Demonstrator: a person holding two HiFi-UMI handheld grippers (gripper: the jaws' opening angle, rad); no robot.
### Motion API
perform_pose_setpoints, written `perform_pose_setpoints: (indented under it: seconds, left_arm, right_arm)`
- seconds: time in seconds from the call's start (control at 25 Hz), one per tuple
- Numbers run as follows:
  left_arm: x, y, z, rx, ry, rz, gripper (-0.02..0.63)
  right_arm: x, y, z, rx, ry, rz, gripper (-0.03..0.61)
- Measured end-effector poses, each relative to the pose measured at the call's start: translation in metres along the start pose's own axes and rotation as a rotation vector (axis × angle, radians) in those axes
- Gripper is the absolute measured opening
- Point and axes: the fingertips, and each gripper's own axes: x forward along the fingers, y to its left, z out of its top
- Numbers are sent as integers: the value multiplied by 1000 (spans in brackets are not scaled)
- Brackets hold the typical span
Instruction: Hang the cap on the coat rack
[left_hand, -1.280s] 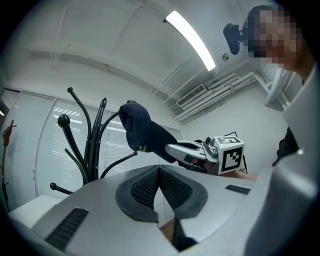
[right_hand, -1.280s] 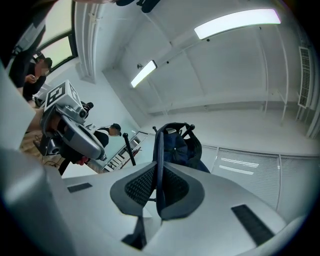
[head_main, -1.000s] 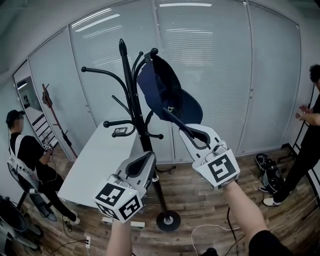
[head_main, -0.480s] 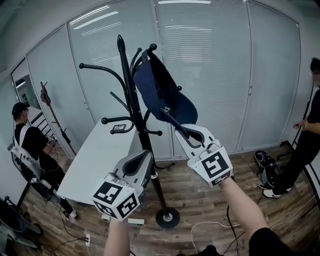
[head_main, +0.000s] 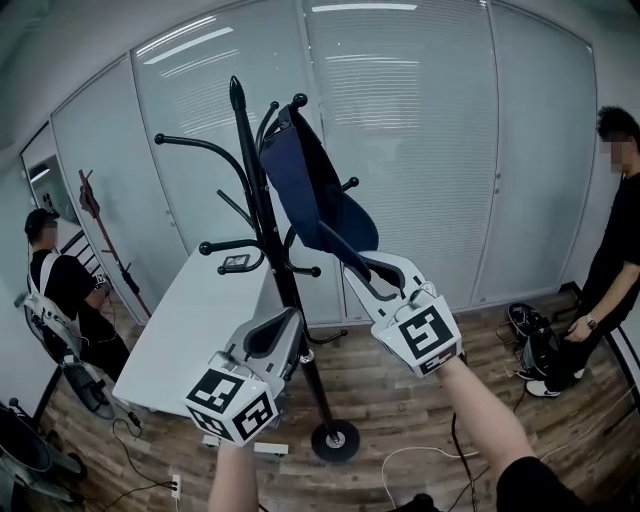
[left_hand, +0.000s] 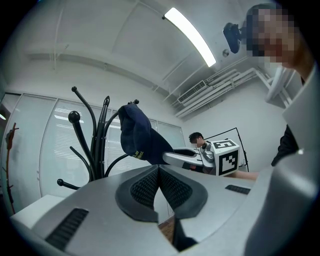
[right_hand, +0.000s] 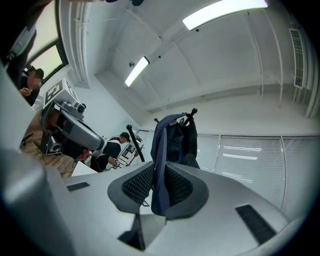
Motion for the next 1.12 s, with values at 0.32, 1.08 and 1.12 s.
perform_pose_setpoints:
  seconds: [0.32, 1.08, 1.12]
  left_arm:
    - [-3, 0, -6, -4, 8, 4, 14]
    - [-2, -22, -8, -37, 6, 36, 15]
    - [-1, -25, -9, -35, 10, 47, 14]
  right_arm:
    - [-5, -4, -4, 8, 18, -4, 97]
    - [-46, -1, -1, 0, -25, 33, 91]
    - [-51, -2, 0, 0, -32, 37, 91]
